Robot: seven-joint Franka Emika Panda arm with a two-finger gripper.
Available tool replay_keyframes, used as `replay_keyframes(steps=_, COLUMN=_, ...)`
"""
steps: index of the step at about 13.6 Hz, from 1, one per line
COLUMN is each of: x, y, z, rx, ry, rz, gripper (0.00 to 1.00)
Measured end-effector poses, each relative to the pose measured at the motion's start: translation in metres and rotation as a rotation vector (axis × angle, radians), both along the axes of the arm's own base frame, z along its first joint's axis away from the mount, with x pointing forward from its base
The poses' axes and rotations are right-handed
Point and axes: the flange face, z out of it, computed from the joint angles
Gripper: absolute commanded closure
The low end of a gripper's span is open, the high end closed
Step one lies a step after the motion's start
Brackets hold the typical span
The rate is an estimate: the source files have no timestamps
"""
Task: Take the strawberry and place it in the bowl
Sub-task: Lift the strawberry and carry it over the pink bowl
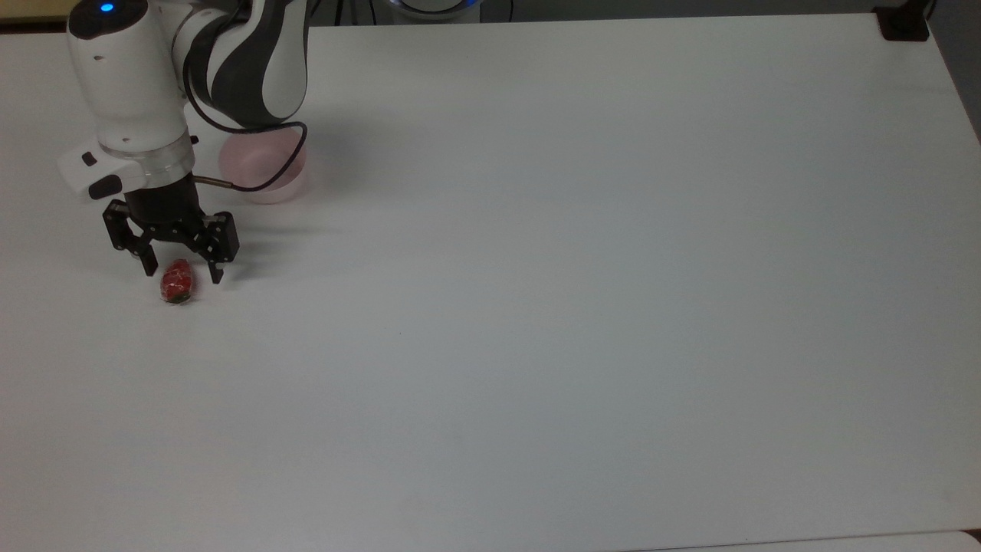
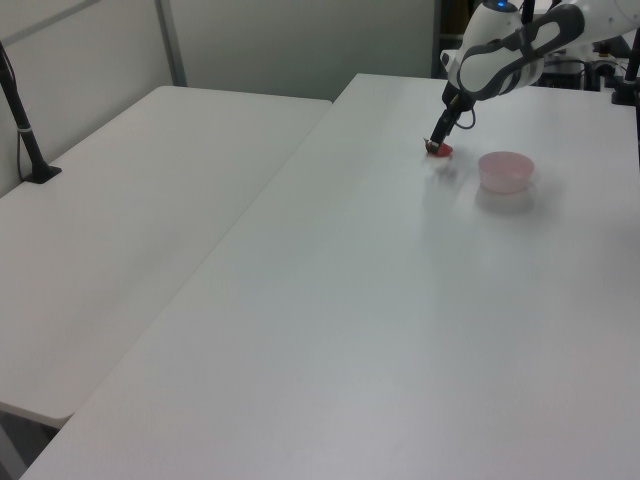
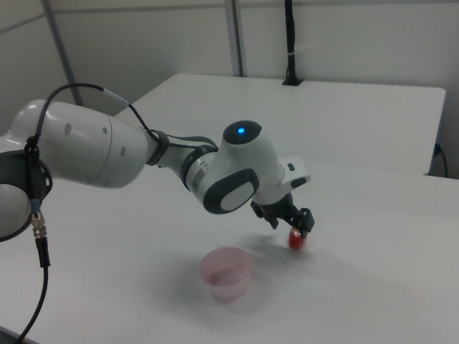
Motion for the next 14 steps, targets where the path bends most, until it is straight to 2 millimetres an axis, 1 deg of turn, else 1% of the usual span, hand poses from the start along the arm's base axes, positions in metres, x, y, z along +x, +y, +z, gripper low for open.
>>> replay_keyframes(steps=1, x=0.001, y=-0.001, z=-0.004, rx=0.001, ry=-0.013, rz=-0.011, gripper=0.27)
replay_keyframes(steps=2, x=0.002, y=-0.002, z=-0.009, rx=-0.002, ry=-0.022, rz=-0.017, gripper=0.35)
replay_keyframes(steps=3, x=0.002, y=-0.003, z=-0.012, rx=-0.004, ry=-0.023, rz=-0.018, gripper=0.46)
replay_keyframes(steps=4, x=0.002, y=-0.003, z=-0.013, rx=-0.005, ry=-0.023, rz=-0.019, gripper=0.54)
replay_keyframes(steps=6, x=0.003, y=-0.003, z=-0.013, rx=-0.005, ry=-0.024, rz=-0.019, gripper=0.66)
replay_keyframes(steps=7, x=0.003, y=-0.003, z=-0.013, rx=-0.005, ry=-0.024, rz=-0.019, gripper=0.74)
replay_keyframes(steps=9, x=0.003, y=-0.003, z=-0.012, rx=-0.006, ry=-0.026, rz=-0.019, gripper=0.79)
replay_keyframes(steps=12, x=0.005, y=-0.004, z=-0.009, rx=-0.008, ry=-0.031, rz=-0.018, gripper=0.79)
replay_keyframes(steps=14, x=0.006, y=-0.002, z=0.003, rx=-0.006, ry=-0.043, rz=-0.014, gripper=0.79)
